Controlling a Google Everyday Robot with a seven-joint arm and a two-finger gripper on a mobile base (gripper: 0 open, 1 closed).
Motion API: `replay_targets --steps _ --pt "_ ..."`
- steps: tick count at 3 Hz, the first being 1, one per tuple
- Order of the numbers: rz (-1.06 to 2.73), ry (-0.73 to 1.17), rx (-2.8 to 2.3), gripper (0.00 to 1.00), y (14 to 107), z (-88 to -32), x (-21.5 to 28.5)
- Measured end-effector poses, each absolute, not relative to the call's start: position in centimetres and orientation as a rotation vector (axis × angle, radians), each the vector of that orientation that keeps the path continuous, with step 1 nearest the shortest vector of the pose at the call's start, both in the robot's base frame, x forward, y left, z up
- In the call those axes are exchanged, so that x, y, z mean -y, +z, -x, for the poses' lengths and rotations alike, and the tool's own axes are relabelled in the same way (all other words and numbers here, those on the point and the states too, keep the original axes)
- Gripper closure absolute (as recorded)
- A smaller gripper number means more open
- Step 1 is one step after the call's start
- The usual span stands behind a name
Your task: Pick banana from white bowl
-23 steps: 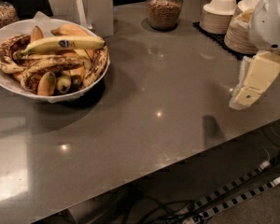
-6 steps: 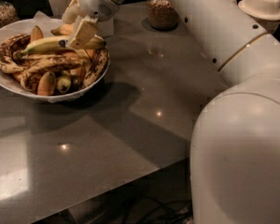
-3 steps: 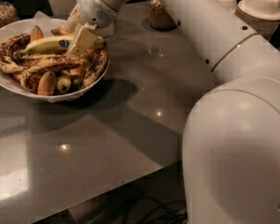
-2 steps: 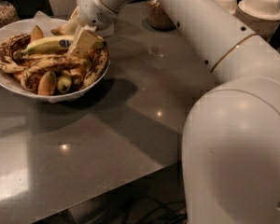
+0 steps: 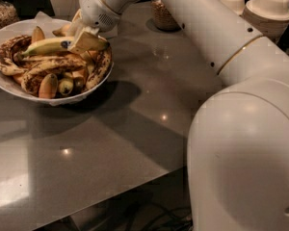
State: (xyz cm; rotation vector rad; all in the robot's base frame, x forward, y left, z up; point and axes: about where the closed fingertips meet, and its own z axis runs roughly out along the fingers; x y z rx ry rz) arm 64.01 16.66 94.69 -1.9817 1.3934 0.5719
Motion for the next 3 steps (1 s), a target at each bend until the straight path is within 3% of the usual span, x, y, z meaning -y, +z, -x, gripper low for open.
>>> replay_targets --steps 1,3 --pt "1.983 0.573 -1.392 1.00 94.7 -64.0 -16.7" --pt "1.969 0.559 -1.362 1.00 96.2 -63.6 -16.0"
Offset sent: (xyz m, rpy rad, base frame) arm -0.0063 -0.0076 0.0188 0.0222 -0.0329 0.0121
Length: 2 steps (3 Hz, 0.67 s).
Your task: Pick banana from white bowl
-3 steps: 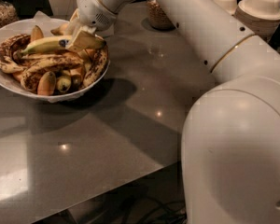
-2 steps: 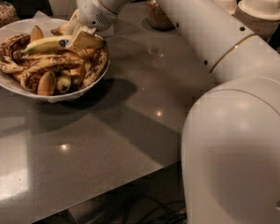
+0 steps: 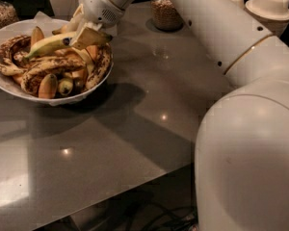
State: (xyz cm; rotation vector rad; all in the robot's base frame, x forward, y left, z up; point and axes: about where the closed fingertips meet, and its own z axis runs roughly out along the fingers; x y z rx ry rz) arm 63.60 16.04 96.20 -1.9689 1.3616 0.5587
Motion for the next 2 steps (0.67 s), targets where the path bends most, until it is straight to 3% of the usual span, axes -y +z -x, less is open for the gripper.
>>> replay_targets --steps 2 --pt "1.902 0.537 -1.317 1.00 100.1 -62.0 -12.8"
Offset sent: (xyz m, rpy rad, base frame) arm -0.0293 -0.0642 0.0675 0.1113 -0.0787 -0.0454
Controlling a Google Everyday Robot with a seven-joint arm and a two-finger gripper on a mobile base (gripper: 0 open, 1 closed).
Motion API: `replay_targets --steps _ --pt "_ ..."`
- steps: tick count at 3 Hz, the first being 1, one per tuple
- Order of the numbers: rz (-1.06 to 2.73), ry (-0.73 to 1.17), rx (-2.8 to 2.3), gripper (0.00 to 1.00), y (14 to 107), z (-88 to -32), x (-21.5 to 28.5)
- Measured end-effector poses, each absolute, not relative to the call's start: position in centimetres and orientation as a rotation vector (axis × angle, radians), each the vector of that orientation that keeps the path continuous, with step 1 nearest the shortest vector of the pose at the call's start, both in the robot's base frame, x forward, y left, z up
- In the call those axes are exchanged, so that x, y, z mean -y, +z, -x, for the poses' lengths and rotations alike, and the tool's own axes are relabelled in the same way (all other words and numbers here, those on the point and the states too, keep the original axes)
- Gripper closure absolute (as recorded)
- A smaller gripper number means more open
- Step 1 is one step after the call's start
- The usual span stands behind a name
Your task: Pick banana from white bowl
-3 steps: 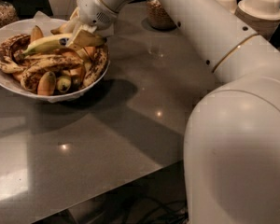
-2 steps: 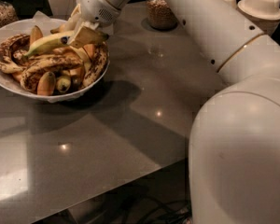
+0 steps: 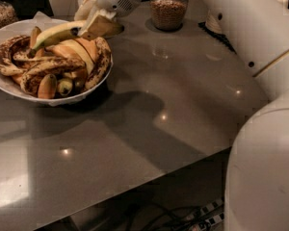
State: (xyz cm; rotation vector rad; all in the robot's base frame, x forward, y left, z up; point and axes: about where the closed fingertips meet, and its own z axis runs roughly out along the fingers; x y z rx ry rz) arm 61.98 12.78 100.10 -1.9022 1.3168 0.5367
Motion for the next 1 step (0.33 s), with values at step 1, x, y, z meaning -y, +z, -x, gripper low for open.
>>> replay_targets --steps 1 --pt "1.856 0.519 -1.290 1.00 102.29 -59.85 -10.01"
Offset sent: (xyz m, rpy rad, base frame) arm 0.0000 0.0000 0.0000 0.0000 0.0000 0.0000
